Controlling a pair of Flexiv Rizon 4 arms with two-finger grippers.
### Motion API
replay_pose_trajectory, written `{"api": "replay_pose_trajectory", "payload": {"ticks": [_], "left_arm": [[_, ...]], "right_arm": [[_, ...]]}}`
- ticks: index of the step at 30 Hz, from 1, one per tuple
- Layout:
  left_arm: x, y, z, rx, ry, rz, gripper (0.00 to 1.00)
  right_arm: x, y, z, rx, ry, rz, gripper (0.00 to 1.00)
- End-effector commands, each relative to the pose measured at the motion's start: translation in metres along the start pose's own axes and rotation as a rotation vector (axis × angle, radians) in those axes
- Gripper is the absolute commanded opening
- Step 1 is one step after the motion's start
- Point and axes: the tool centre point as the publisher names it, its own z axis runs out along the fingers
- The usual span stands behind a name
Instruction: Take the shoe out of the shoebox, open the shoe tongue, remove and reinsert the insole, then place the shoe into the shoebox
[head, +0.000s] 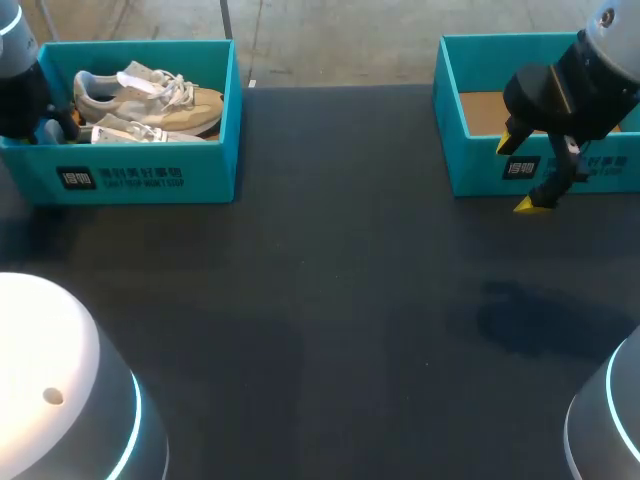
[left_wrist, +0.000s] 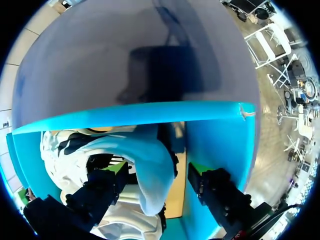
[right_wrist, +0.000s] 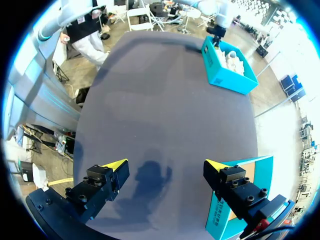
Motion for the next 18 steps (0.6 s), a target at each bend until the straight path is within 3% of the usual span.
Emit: {"api": "replay_pose_trajectory", "payload": {"ticks": [1,4,7,8,12,14,17,18], "left_arm": [[0.0043,0.0038,0.0089,0.008,0.000,-0.002,0.82],[0.0039,0.0044,0.0120,0.015,0.000,-0.002,0.82],[0.0039,0.0045,0.0124,0.018,0.001,-0.001,0.61],[0.0040,0.0046,0.0124,0.018,0.001,0.001,0.49],[0.0046,0.0052,0.0143,0.020,0.007,0.002,0.28],[0.0052,0.0048,0.0151,0.022,0.010,0.004,0.22],[0.0066,0.0037,0.0161,0.027,0.013,0.006,0.00],[0.0070,0.0035,0.0162,0.028,0.014,0.007,0.00]], "right_arm": [[-0.0025,0.0014,0.0011,0.004,0.005,0.001,1.00],[-0.0025,0.0014,0.0011,0.004,0.005,0.001,1.00],[-0.0025,0.0014,0.0011,0.004,0.005,0.001,1.00],[-0.0025,0.0014,0.0011,0.004,0.005,0.001,1.00],[-0.0025,0.0014,0.0011,0.004,0.005,0.001,1.00],[-0.0025,0.0014,0.0011,0.004,0.005,0.001,1.00],[-0.0025,0.0014,0.0011,0.004,0.005,0.001,1.00],[-0.0025,0.0014,0.0011,0.004,0.005,0.001,1.00]]}}
